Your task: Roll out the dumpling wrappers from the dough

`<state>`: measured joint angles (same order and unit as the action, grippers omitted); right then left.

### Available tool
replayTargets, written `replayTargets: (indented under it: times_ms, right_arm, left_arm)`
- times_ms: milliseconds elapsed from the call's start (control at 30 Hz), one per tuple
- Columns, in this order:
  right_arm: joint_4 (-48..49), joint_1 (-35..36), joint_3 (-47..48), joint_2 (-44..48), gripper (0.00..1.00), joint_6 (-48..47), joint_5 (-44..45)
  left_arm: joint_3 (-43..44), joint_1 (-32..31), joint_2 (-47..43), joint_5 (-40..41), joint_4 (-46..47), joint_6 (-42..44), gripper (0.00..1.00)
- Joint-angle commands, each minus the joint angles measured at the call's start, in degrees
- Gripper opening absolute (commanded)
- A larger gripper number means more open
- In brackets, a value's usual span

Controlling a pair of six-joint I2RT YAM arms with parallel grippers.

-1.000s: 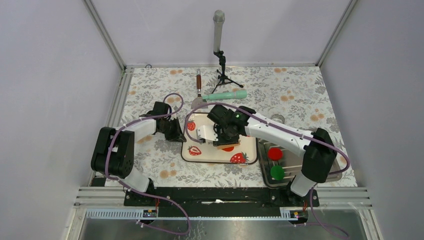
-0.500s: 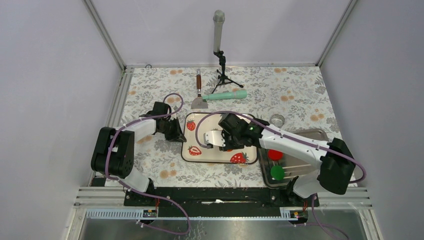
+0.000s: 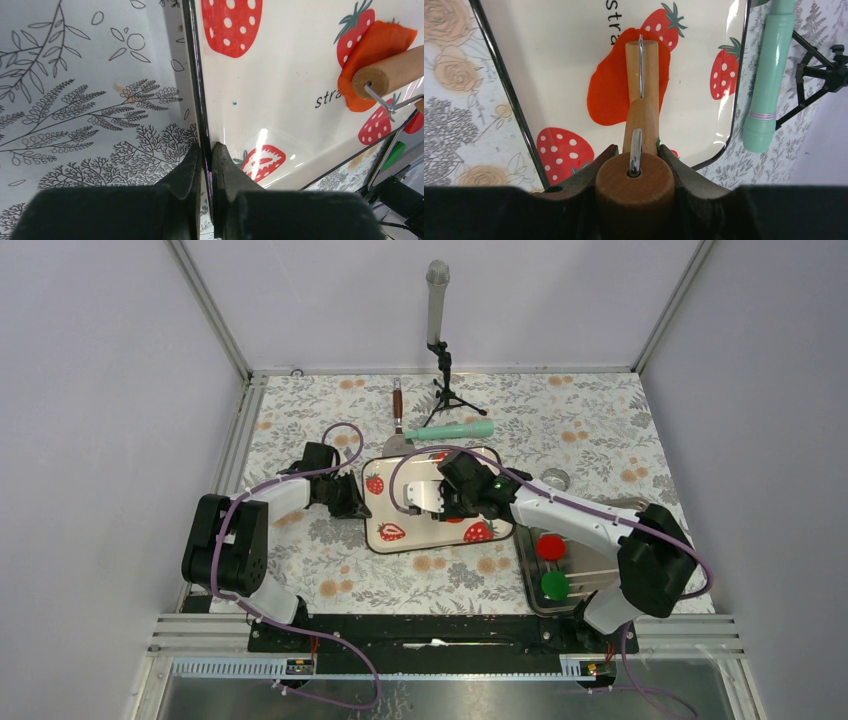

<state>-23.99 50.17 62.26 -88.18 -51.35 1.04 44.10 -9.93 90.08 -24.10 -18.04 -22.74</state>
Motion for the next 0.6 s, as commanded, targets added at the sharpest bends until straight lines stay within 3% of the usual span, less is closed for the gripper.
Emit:
replayTargets:
  times_ms: [0, 567]
  right_arm:
    - [-1.3, -1.4, -0.9, -7.0, 0.00, 0.6, -2.1]
    - [-1.9, -3.3, 6.7, -13.9, 0.00, -2.6, -2.3]
  left_arm:
    - [-0.8, -1.2, 0.9, -2.4, -1.6, 2.6, 0.00]
    - [-0.2, -1.8, 1.9, -2.4, -3.4, 4.9, 0.00]
